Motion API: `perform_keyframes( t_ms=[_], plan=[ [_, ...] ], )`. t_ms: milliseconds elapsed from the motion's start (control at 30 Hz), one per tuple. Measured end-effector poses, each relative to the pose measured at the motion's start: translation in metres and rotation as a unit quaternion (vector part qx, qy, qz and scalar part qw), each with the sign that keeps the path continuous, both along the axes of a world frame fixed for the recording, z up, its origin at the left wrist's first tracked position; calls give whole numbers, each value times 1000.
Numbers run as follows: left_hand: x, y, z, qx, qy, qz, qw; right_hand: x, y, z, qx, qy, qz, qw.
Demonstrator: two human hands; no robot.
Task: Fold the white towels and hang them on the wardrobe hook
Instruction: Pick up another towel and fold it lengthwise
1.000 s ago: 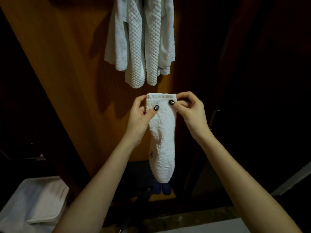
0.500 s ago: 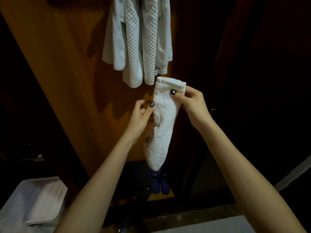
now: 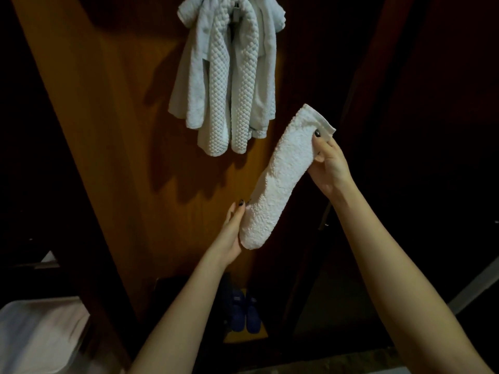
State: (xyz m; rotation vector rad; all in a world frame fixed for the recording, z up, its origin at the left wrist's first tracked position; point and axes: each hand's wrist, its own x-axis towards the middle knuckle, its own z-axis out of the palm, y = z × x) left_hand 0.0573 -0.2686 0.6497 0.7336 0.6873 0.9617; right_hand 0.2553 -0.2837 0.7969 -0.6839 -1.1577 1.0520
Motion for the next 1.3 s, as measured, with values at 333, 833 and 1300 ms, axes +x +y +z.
perform_keyframes(
  t_ms=[333, 833, 1300],
  plan=[
    [0, 2, 15, 55, -104, 79, 990, 30, -3, -30, -50, 167, -76, 982],
    [-29, 16, 24, 101, 19, 137, 985, 46, -2, -28, -72, -46, -185, 979],
    [30, -4, 91, 481, 178, 60, 857, -21, -8, -15, -44, -106, -110, 987]
  ],
)
